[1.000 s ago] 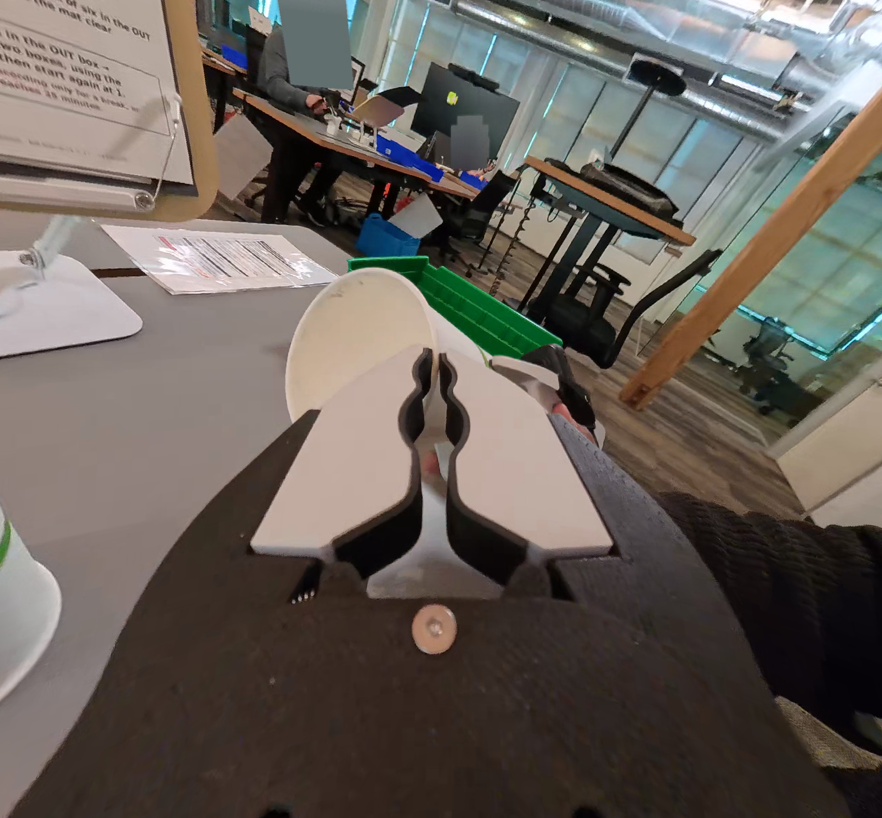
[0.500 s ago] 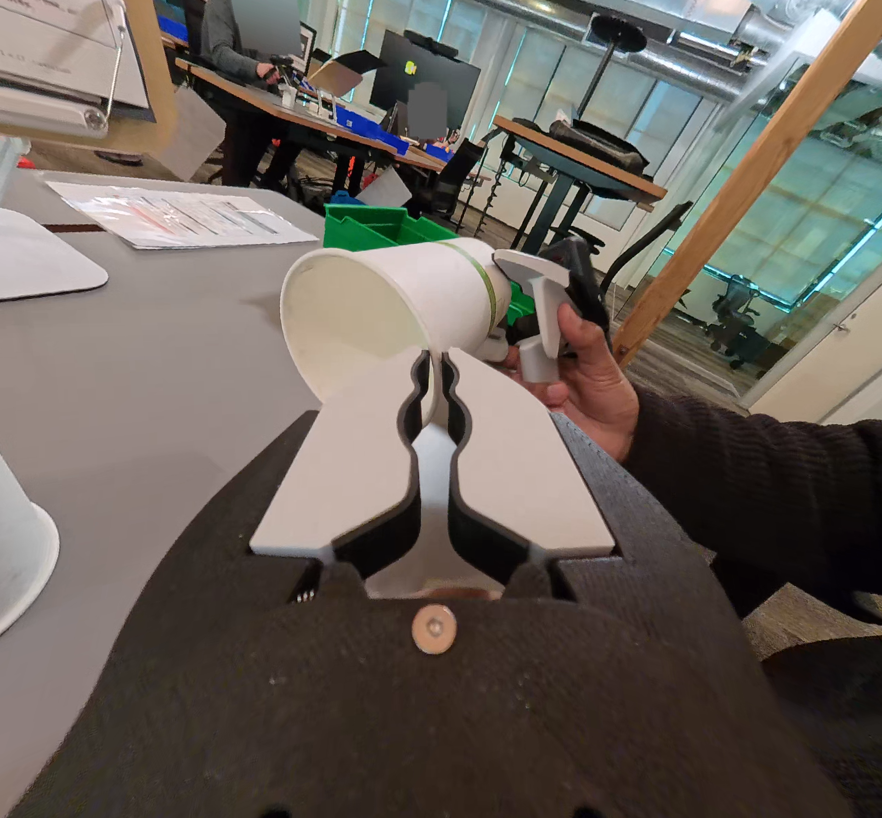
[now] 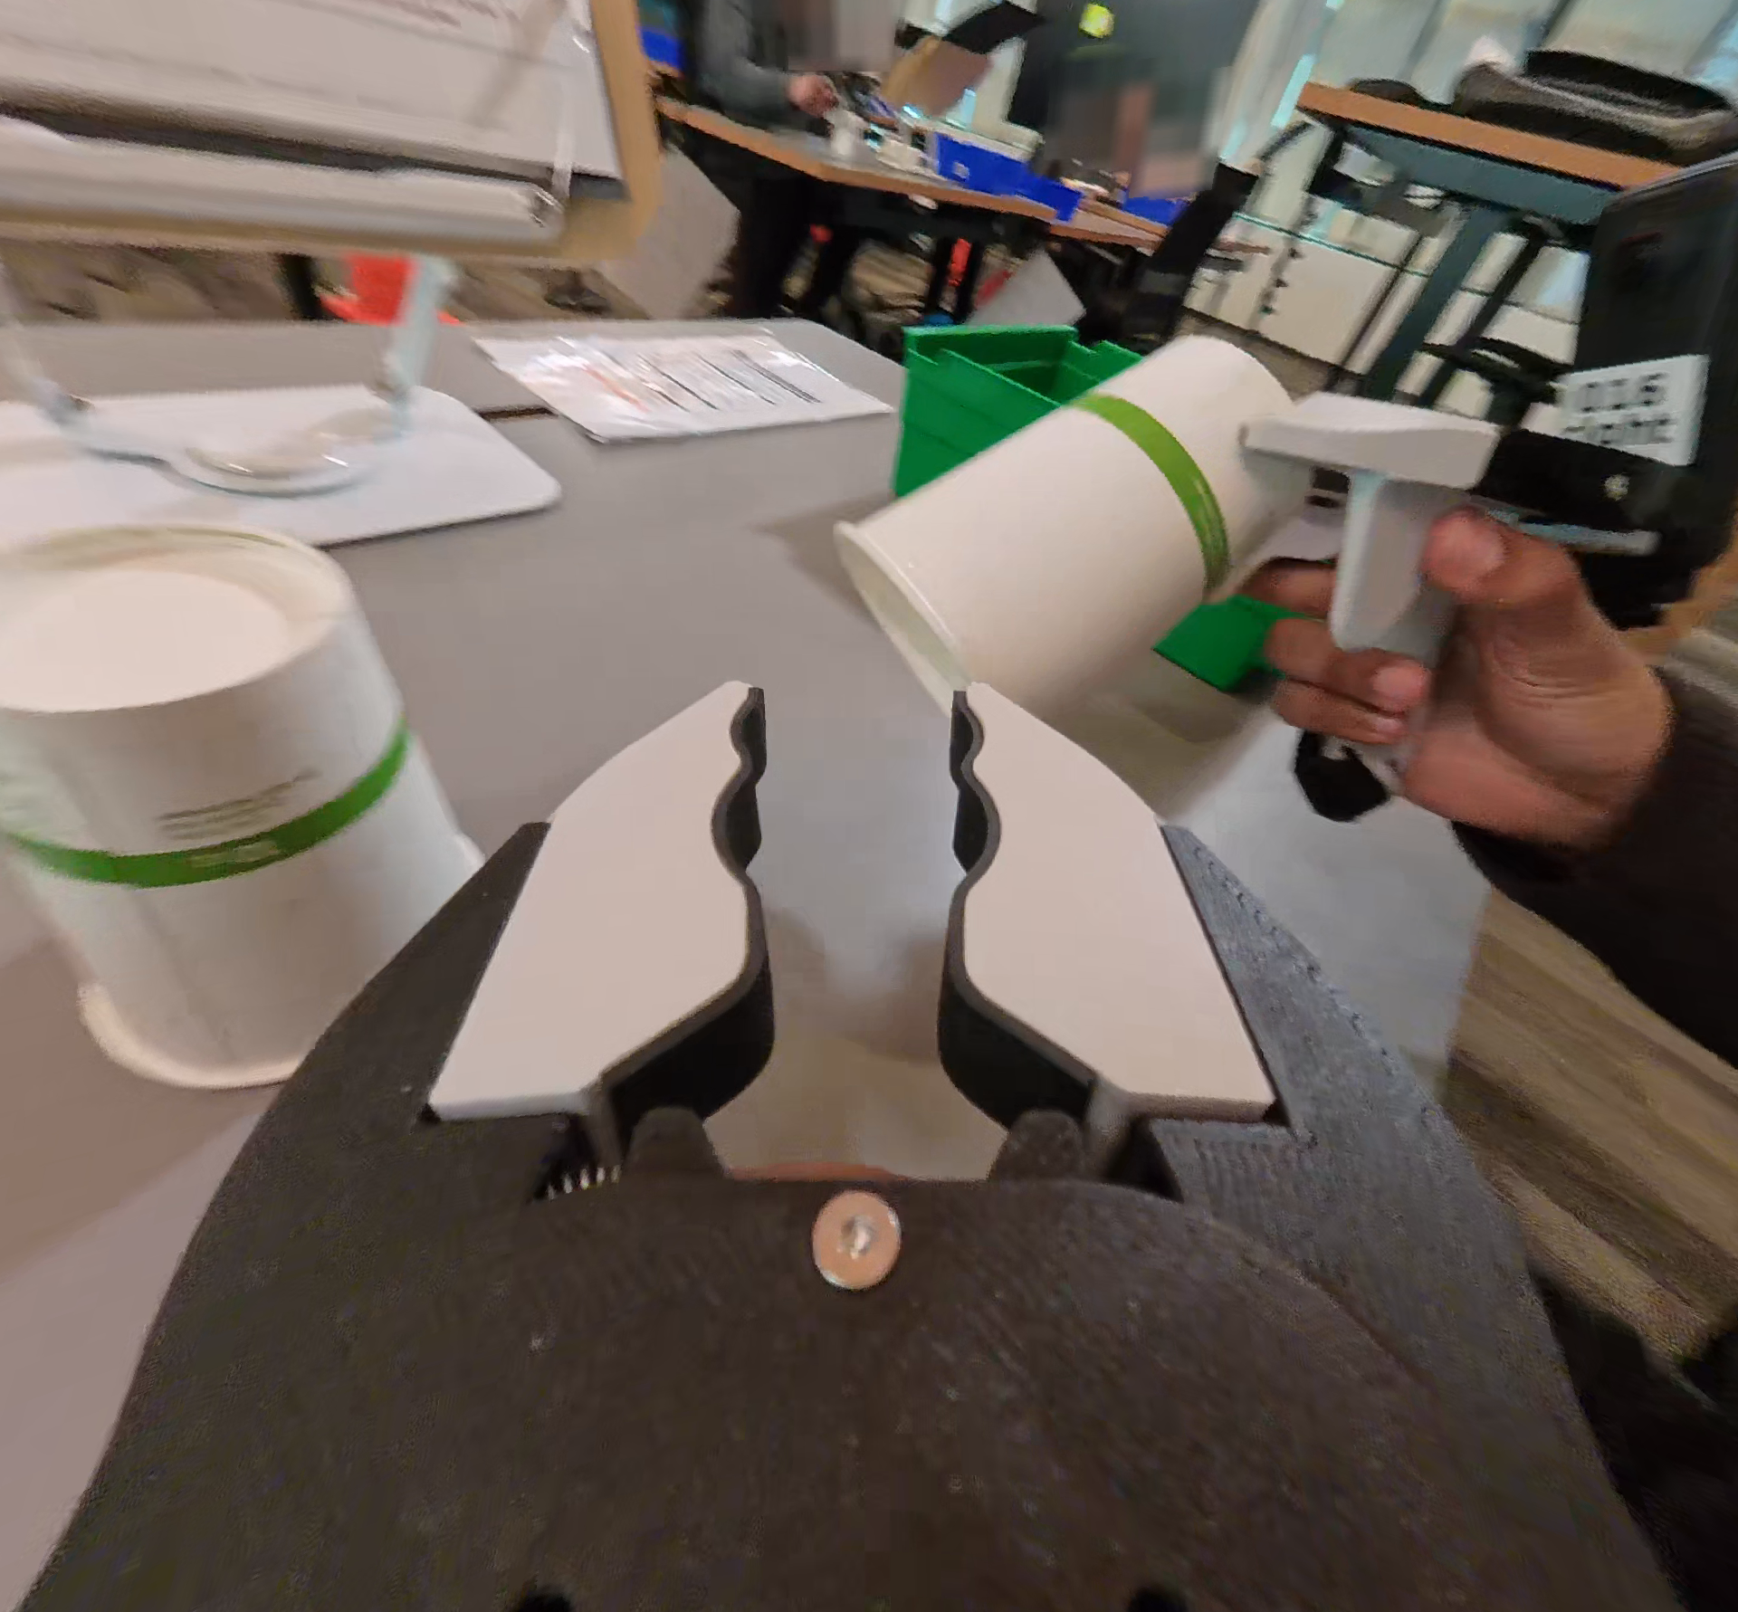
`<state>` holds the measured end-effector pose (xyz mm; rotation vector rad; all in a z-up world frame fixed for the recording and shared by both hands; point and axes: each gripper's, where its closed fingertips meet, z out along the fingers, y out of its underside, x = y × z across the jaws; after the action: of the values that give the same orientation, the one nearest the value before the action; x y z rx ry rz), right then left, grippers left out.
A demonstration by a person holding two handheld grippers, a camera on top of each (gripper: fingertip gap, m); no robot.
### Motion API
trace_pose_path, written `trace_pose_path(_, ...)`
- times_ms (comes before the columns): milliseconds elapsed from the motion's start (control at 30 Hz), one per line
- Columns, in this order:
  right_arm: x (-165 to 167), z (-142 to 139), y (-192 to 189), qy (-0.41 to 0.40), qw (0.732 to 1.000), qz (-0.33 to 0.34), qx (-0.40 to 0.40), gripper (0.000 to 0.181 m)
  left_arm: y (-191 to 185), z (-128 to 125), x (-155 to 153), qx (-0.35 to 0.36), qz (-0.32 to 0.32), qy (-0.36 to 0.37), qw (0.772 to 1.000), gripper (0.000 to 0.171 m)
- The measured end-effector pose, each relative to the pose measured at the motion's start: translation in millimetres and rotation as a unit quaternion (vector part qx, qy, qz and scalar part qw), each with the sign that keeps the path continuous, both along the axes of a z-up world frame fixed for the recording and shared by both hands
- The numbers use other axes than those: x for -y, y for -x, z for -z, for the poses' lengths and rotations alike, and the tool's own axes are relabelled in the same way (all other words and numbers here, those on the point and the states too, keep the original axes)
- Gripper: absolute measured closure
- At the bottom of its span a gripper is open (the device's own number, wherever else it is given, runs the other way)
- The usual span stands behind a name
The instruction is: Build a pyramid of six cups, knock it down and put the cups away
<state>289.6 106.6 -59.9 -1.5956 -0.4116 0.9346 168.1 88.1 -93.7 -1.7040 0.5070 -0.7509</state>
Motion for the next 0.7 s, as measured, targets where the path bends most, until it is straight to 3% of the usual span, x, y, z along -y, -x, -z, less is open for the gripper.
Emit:
trace_pose_path(167,0.9,14.5,12.9,-0.027,0.994,-0.004,0.106,0.109,39.5,-7.1,-7.6,-0.005,-0.11,-0.039,0.993,0.14)
trace_pose_path(233,-6.6,19.9,19.5,-0.029,0.991,0.003,0.132,0.109,67.0,-14.7,-14.4,0.003,-0.18,-0.063,0.982,0.15)
trace_pose_path(333,-27.5,18.8,39.4,-0.008,0.988,0.002,0.155,0.109,104.2,-7.9,-24.3,-0.041,-0.257,-0.061,0.964,0.151)
trace_pose_path(500,-67.3,8.3,79.7,0.013,0.966,-0.008,0.259,0.109,156.6,20.2,-38.3,-0.106,-0.324,-0.02,0.94,0.149)
trace_pose_path(700,-93.9,24.9,113.2,0.073,0.916,-0.035,0.392,0.109,187.5,42.9,-39.4,-0.012,-0.334,0.086,0.939,0.145)
